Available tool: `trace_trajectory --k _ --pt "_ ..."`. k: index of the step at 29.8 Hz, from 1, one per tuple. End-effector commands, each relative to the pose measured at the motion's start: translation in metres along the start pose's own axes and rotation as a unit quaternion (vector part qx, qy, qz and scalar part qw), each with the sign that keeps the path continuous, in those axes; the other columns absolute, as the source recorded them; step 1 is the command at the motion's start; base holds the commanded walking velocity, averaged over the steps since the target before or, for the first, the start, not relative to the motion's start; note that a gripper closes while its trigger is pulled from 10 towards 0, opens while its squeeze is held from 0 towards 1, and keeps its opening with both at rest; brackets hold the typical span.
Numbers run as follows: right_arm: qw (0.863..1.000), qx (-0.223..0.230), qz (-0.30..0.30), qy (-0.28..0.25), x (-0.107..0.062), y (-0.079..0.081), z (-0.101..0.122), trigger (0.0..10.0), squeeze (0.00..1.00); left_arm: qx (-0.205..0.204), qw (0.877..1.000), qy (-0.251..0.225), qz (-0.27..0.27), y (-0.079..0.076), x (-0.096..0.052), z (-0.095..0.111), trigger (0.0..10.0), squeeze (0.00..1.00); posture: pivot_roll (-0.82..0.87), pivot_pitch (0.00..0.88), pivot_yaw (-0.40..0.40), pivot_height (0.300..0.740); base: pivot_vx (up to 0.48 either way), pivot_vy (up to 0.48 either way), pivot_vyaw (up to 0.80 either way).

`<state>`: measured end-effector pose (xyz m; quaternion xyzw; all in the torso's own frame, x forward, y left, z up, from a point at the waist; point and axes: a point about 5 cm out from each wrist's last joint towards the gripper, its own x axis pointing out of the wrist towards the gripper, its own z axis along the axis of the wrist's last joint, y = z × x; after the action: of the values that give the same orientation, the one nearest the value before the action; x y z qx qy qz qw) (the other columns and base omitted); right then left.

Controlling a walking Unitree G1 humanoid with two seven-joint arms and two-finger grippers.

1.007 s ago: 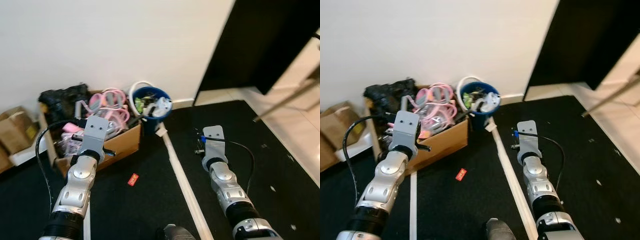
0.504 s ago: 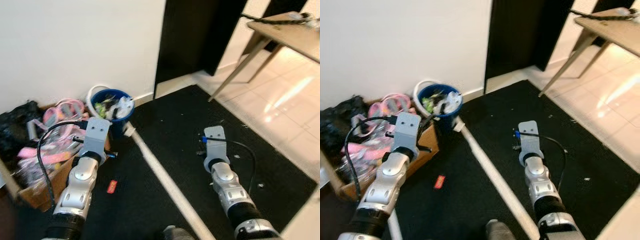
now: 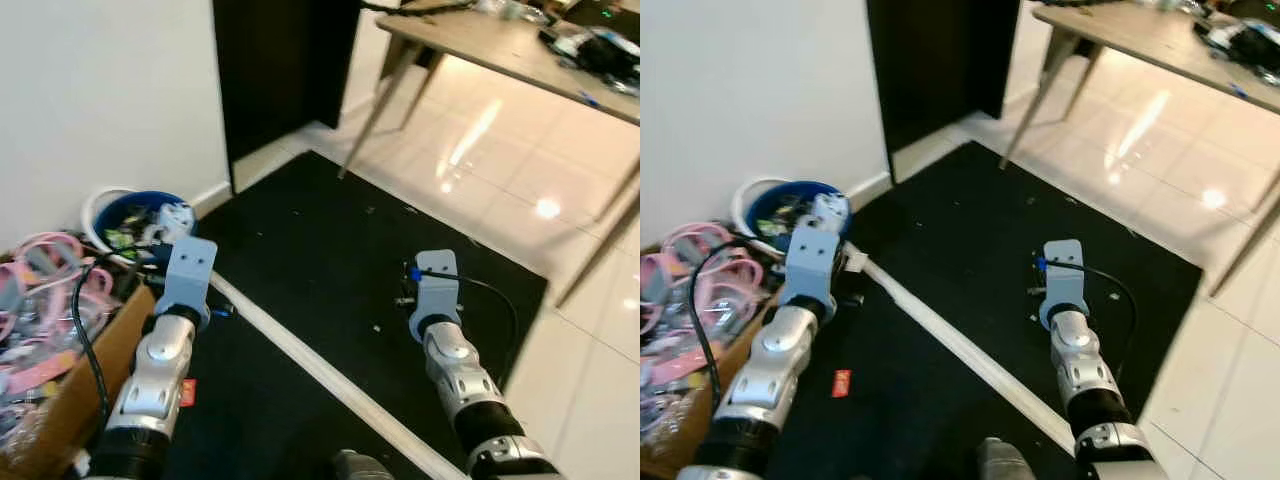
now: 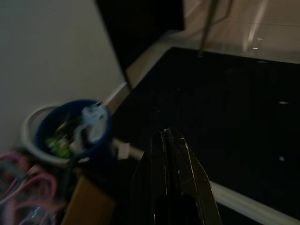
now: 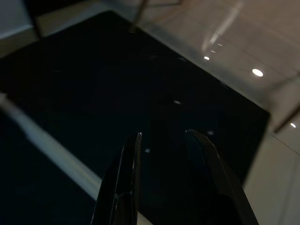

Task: Picking trash to rubbish bin

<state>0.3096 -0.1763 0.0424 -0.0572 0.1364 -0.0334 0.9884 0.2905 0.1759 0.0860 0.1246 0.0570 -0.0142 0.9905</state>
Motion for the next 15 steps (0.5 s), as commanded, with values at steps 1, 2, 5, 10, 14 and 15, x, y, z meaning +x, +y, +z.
trace_trajectory --k 1,2,5,10,14,15 --pt "1.000 0.004 -0.006 -0.002 -0.0006 -0.0035 -0.0003 10.0 0.00 -0.003 1.000 0.006 -0.008 -0.0043 -0.0006 -0.0015 10.0 0.00 0.05 0.059 -0.052 0.740 0.000 0.000 -0.80" --pt "1.000 0.004 -0.007 -0.002 -0.0006 -0.0037 -0.0002 10.0 0.00 -0.003 1.000 0.006 -0.008 -0.0044 -0.0005 -0.0015 10.0 0.00 0.05 0.059 -0.052 0.740 0.000 0.000 -0.80" --pt "1.000 0.003 -0.009 -0.004 -0.0009 -0.0038 -0.0006 10.0 0.00 -0.003 1.000 0.005 -0.008 -0.0046 -0.0005 -0.0013 10.0 0.00 0.05 0.059 -0.052 0.740 0.000 0.000 -0.80" --pt "1.000 0.005 -0.010 -0.003 -0.0010 -0.0031 -0.0002 10.0 0.00 -0.004 1.000 0.005 -0.009 -0.0048 -0.0003 -0.0009 10.0 0.00 0.05 0.064 -0.053 0.740 0.000 0.000 -0.80" --pt "1.000 0.005 -0.010 -0.003 -0.0011 -0.0030 -0.0001 10.0 0.00 -0.006 1.000 0.004 -0.009 -0.0049 -0.0002 -0.0008 10.0 0.00 0.05 0.064 -0.053 0.740 0.000 0.000 -0.80" --pt "1.000 0.005 -0.011 -0.003 -0.0009 -0.0031 0.0001 10.0 0.00 -0.016 1.000 -0.001 -0.011 -0.0057 -0.0001 0.0008 10.0 0.00 0.05 0.065 -0.052 0.740 0.000 0.000 -0.80"
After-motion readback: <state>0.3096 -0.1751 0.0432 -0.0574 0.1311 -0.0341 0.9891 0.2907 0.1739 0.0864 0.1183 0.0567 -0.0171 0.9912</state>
